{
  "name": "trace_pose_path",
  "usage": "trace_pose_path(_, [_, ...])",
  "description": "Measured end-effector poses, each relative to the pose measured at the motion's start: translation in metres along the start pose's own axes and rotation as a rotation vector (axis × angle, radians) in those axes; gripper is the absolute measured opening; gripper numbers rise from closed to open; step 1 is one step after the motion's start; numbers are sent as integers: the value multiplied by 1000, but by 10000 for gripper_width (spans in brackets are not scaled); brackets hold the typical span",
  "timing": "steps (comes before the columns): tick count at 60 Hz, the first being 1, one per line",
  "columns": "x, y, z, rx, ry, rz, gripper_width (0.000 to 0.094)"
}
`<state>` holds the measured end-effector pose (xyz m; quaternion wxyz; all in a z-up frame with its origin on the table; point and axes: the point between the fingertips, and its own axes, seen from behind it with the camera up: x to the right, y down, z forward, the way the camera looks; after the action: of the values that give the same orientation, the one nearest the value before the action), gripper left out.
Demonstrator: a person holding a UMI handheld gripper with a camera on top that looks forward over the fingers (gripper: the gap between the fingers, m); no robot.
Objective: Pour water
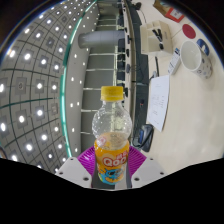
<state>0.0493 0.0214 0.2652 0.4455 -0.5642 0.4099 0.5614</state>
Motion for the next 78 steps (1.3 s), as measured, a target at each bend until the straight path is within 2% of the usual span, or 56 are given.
trace_pose_path(8, [14,-56,-7,7,-72,265,393])
trace_pose_path(21, [59,-118,-19,54,-101,581,393])
trace_pose_path(30, [83,-133,-25,65,-83,675,393])
trace_pose_path(38, [79,-131,-24,24,-48,620,393])
trace_pose_path(50, [61,-136,-43,-42,73,170,394])
trace_pose_path(55, [51,-171,-32,-26,121,-119,397])
trace_pose_path(69, [3,-271,-62,65,218,-859,395])
trace_pose_path(78, [23,-345,-76,110,379,-1304,395])
